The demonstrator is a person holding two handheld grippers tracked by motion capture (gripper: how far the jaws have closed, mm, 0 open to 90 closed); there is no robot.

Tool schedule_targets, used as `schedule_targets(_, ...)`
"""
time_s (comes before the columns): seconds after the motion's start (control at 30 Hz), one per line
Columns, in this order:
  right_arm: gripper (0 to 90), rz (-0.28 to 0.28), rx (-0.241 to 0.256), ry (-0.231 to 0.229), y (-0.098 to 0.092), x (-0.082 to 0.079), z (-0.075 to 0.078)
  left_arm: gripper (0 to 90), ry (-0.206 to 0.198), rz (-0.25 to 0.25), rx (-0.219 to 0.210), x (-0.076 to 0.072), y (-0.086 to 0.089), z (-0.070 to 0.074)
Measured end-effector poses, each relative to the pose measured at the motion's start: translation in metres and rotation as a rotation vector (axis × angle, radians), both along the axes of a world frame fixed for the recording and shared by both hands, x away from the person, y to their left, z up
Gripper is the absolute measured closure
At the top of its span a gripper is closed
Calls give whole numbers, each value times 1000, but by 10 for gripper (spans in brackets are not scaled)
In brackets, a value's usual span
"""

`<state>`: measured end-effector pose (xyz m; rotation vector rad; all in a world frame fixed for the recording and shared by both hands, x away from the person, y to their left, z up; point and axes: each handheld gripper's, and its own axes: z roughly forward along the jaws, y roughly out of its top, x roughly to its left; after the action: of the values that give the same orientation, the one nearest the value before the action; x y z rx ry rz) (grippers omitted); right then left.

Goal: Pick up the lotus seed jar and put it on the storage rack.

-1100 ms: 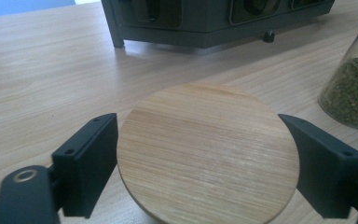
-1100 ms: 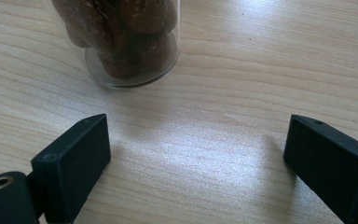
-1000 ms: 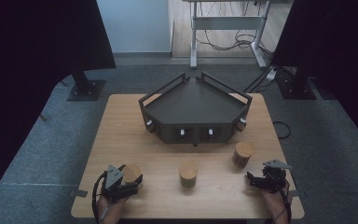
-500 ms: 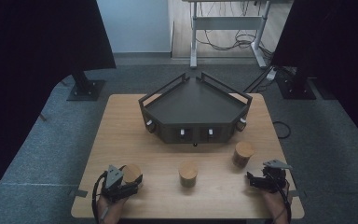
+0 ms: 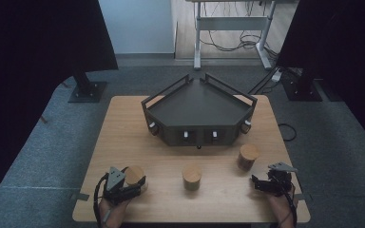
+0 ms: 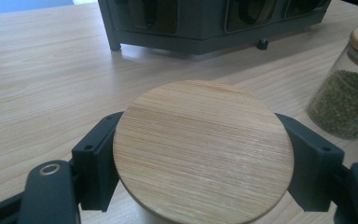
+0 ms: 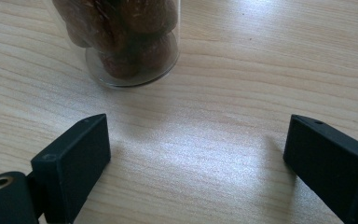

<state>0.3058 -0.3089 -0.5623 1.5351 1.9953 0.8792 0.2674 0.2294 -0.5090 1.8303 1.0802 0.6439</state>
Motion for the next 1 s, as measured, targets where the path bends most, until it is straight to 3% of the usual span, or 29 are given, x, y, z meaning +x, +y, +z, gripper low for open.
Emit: schedule_targets(1.0,66,-1,0,0,0,0,0,238,-9,-24,-15,9,-4,20)
